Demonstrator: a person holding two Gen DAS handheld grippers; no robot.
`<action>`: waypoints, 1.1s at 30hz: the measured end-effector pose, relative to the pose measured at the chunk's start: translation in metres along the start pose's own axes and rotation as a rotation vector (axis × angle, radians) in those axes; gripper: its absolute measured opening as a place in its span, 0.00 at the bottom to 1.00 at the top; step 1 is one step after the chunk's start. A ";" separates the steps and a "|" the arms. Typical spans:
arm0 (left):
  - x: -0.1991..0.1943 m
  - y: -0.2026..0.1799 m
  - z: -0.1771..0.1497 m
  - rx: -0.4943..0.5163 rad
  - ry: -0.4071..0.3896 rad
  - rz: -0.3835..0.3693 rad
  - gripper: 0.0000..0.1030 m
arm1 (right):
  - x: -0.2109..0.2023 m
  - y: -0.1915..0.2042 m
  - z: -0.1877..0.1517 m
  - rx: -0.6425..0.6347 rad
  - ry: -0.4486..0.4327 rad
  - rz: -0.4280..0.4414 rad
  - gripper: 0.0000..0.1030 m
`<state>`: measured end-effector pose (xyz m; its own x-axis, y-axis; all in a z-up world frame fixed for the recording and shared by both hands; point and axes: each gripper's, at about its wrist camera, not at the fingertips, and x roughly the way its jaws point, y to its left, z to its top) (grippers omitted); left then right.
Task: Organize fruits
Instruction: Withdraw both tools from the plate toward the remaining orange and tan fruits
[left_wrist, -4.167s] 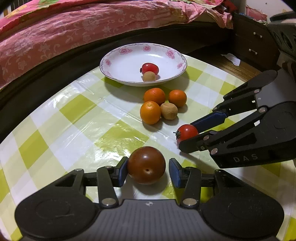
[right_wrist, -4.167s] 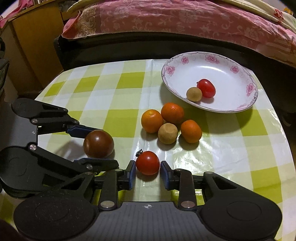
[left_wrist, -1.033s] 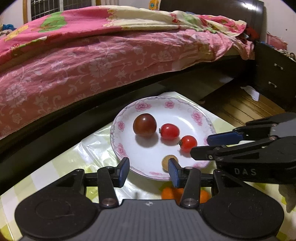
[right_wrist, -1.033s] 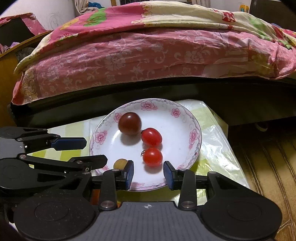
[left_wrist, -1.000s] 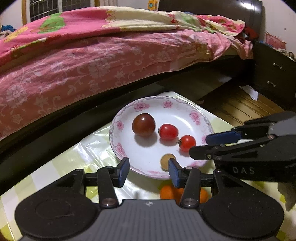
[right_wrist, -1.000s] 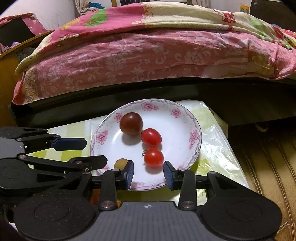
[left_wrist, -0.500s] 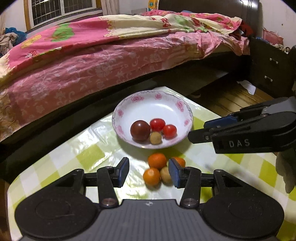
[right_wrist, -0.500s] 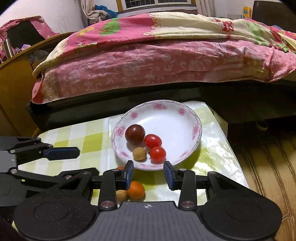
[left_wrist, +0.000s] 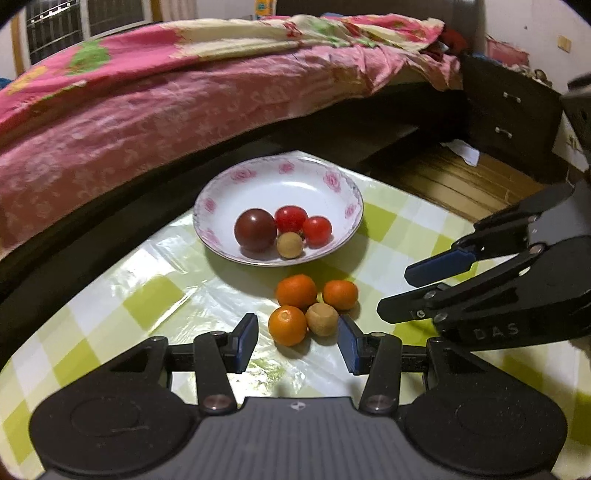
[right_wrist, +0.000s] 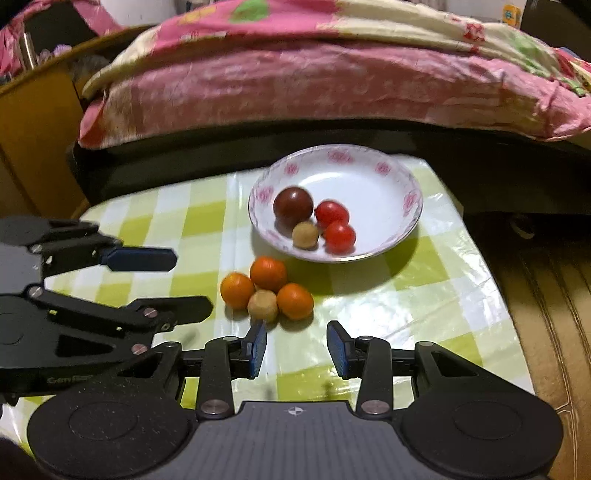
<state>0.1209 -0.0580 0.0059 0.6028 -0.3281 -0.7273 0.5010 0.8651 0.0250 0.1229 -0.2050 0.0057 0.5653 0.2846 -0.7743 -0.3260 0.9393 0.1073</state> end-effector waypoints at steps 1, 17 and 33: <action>0.005 0.002 -0.001 0.007 0.004 -0.002 0.52 | 0.002 -0.001 0.000 0.000 0.004 0.003 0.33; 0.039 0.014 0.002 0.116 0.036 -0.161 0.51 | 0.023 -0.010 0.002 -0.031 0.083 0.041 0.33; 0.050 0.027 -0.004 0.145 0.082 -0.225 0.36 | 0.035 -0.005 0.003 -0.051 0.115 0.086 0.33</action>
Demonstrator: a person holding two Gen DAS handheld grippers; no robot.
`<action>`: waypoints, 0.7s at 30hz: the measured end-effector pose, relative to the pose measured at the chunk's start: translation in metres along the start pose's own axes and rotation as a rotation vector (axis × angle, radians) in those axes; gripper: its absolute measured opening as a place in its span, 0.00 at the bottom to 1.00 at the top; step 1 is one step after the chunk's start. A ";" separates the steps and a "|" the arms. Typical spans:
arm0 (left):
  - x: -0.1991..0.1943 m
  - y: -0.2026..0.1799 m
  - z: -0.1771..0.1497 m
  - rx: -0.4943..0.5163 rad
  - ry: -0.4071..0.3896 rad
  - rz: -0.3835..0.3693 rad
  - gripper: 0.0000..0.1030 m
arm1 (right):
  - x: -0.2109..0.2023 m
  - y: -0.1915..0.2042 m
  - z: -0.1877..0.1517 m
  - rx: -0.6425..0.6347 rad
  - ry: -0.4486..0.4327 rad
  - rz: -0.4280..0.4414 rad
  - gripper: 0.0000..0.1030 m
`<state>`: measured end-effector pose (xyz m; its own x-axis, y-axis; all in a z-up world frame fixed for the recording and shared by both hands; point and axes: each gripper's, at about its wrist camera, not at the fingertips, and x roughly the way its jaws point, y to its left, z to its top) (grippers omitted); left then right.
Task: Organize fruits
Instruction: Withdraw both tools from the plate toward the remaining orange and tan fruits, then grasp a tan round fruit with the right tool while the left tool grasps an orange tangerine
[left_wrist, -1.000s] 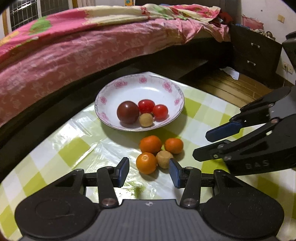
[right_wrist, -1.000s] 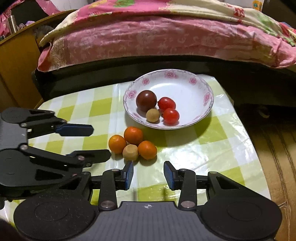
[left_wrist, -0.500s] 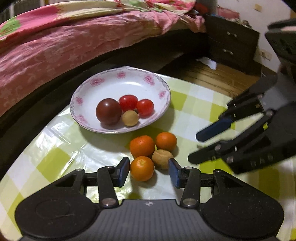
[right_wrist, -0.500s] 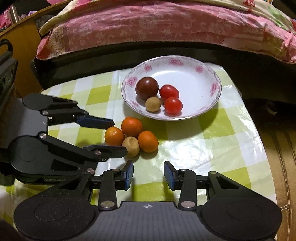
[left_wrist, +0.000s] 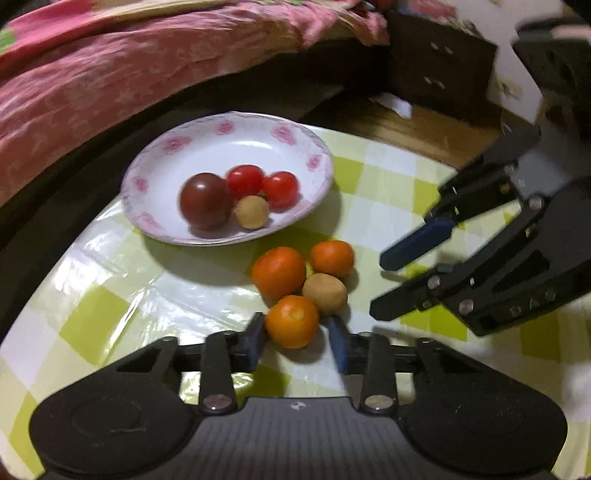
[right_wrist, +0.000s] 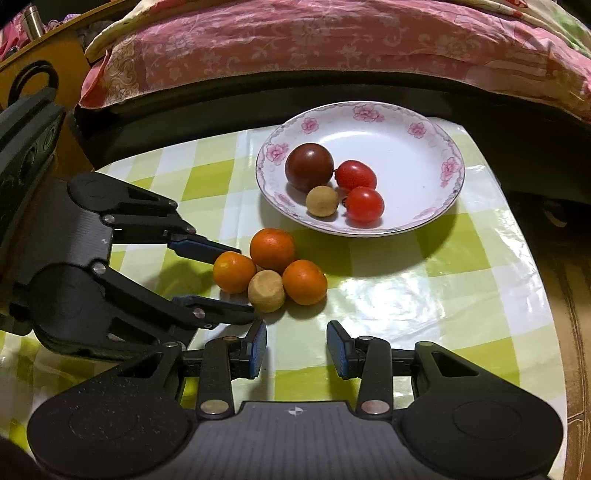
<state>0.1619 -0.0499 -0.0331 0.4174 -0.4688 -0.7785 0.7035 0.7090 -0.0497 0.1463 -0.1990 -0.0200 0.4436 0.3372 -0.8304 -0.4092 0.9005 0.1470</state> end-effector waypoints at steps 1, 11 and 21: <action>-0.002 0.003 -0.001 -0.033 -0.012 0.001 0.36 | 0.001 0.000 0.000 -0.001 0.000 0.002 0.33; -0.037 -0.009 -0.026 -0.166 -0.005 0.037 0.36 | 0.012 0.008 0.003 0.007 -0.013 0.063 0.33; -0.036 -0.021 -0.044 -0.173 0.009 0.066 0.36 | 0.023 0.027 0.006 -0.012 -0.109 -0.012 0.33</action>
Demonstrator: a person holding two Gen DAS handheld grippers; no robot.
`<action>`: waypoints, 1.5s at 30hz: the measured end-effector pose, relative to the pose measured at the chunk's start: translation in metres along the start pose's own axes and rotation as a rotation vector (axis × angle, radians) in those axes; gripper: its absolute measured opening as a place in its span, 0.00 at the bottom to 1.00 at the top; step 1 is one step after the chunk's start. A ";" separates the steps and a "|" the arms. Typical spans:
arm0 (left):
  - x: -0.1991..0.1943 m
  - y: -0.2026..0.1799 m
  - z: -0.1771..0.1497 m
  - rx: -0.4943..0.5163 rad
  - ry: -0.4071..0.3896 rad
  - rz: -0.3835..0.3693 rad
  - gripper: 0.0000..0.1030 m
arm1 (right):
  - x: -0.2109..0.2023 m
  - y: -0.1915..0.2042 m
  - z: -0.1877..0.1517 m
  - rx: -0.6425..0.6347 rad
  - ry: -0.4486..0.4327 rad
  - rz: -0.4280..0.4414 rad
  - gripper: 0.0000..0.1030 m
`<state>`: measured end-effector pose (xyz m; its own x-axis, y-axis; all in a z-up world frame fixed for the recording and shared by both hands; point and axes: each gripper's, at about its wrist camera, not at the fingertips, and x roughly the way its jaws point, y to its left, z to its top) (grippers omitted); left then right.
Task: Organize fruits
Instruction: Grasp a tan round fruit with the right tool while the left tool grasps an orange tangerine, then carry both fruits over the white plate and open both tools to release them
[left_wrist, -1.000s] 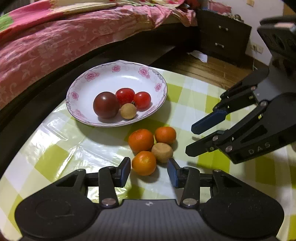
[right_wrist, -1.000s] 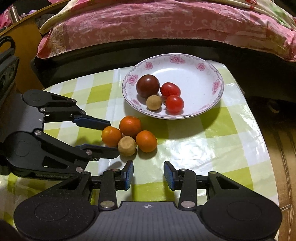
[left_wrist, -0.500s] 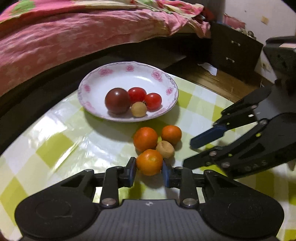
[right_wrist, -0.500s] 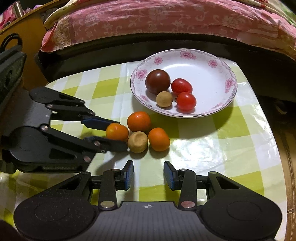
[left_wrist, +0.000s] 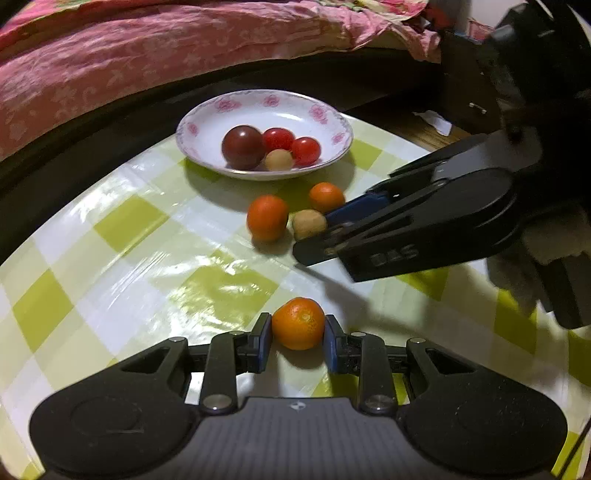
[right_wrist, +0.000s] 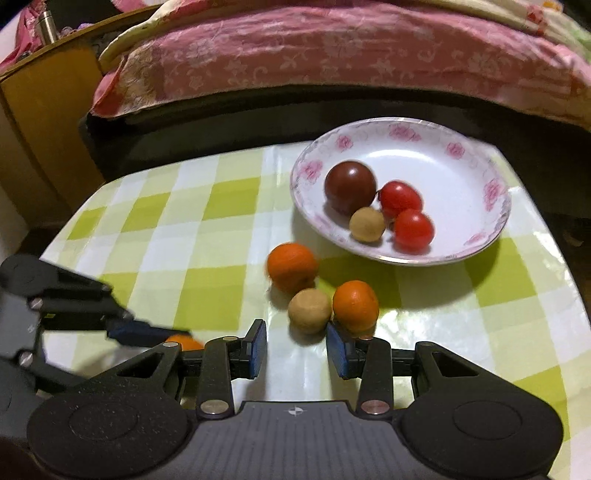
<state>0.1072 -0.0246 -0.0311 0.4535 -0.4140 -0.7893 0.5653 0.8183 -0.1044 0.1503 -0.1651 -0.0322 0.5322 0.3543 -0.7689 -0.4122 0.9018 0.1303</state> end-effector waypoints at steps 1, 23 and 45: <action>0.001 0.000 0.001 0.003 -0.004 -0.006 0.36 | 0.001 0.002 0.000 -0.003 -0.008 -0.009 0.33; 0.002 -0.001 0.001 -0.031 -0.007 0.003 0.36 | -0.011 0.012 -0.013 -0.023 0.037 -0.089 0.22; 0.008 -0.023 0.005 -0.021 0.009 0.122 0.36 | -0.023 0.013 -0.027 -0.055 0.074 -0.088 0.16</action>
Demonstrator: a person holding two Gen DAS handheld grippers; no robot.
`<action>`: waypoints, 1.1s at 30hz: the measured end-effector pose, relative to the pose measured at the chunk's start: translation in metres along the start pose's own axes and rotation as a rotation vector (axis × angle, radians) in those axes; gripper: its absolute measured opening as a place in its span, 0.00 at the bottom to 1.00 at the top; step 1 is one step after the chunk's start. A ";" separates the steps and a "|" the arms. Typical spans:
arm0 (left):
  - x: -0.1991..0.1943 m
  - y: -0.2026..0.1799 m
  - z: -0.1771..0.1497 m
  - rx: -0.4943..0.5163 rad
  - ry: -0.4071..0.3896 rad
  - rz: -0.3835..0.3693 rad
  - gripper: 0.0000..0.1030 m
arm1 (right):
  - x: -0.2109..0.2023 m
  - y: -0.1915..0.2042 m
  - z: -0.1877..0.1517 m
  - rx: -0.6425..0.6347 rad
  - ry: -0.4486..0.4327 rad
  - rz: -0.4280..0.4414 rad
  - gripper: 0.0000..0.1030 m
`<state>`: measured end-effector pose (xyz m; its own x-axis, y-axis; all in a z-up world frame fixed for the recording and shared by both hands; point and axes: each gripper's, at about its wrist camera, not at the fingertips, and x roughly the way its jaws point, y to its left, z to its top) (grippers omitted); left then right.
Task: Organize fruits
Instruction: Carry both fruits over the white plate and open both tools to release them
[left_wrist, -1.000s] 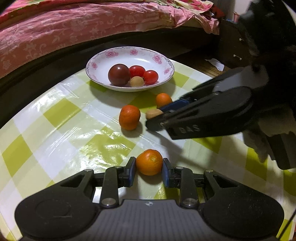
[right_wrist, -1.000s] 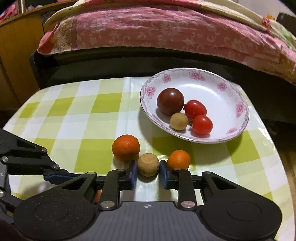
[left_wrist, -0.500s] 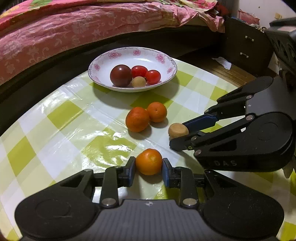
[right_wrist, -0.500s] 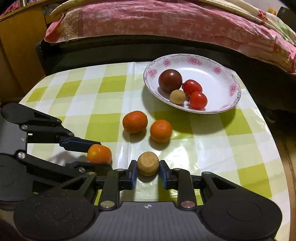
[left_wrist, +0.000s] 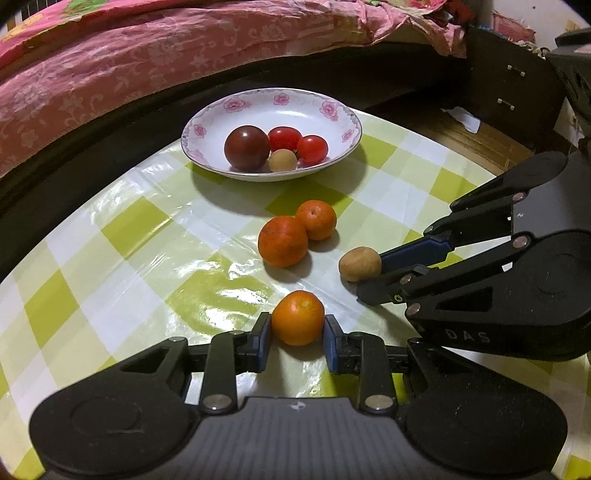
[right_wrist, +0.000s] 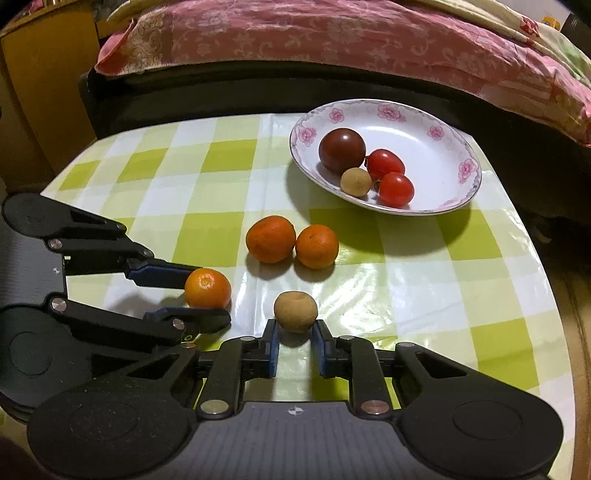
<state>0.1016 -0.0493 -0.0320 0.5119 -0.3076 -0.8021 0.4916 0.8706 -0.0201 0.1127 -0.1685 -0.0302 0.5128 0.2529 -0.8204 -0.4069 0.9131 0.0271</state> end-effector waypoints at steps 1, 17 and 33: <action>0.001 0.001 0.000 -0.003 -0.005 -0.004 0.36 | 0.000 0.000 0.000 0.001 -0.001 0.002 0.16; -0.009 0.019 0.032 -0.076 -0.093 -0.046 0.35 | -0.020 -0.017 0.019 0.102 -0.070 0.044 0.15; 0.028 0.025 0.085 -0.030 -0.129 0.020 0.35 | -0.003 -0.062 0.061 0.159 -0.135 -0.008 0.16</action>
<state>0.1884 -0.0689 -0.0042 0.6086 -0.3354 -0.7191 0.4603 0.8875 -0.0244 0.1827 -0.2068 0.0050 0.6165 0.2758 -0.7375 -0.2833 0.9516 0.1191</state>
